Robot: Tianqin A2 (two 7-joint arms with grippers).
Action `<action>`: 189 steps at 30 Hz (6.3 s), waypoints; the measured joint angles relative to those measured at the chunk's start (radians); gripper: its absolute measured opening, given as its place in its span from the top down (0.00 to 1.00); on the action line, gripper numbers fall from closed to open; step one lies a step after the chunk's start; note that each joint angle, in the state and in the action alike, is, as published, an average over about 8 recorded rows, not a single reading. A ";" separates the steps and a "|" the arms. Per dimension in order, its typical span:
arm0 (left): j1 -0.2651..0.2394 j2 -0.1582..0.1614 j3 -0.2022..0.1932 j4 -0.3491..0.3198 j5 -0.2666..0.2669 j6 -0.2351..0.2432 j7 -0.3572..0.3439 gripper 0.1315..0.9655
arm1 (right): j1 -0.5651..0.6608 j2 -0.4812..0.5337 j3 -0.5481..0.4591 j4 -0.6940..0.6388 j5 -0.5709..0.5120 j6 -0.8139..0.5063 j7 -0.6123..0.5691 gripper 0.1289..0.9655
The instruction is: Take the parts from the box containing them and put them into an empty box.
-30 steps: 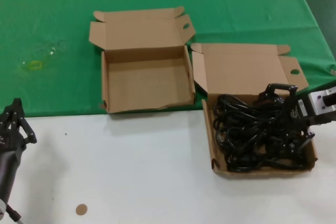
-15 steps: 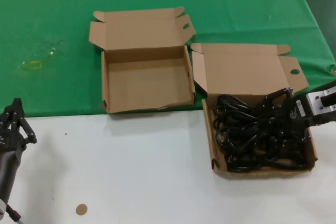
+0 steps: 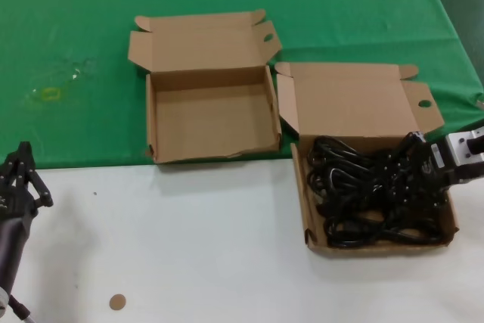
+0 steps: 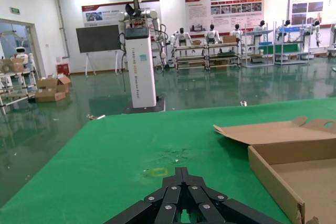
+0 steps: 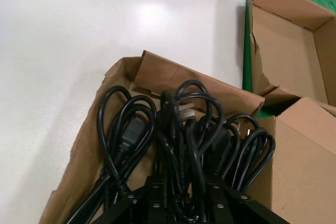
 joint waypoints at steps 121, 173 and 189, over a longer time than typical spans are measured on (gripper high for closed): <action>0.000 0.000 0.000 0.000 0.000 0.000 0.000 0.89 | 0.320 -0.622 0.039 -0.521 -0.024 0.379 -0.122 0.10; 0.000 0.000 0.000 0.000 0.000 0.000 0.000 0.00 | -0.652 -0.494 0.397 0.389 0.277 1.073 0.327 0.00; 0.000 0.000 0.000 0.000 0.000 0.000 0.000 0.00 | -0.865 -0.466 0.476 0.590 0.344 1.225 0.427 0.00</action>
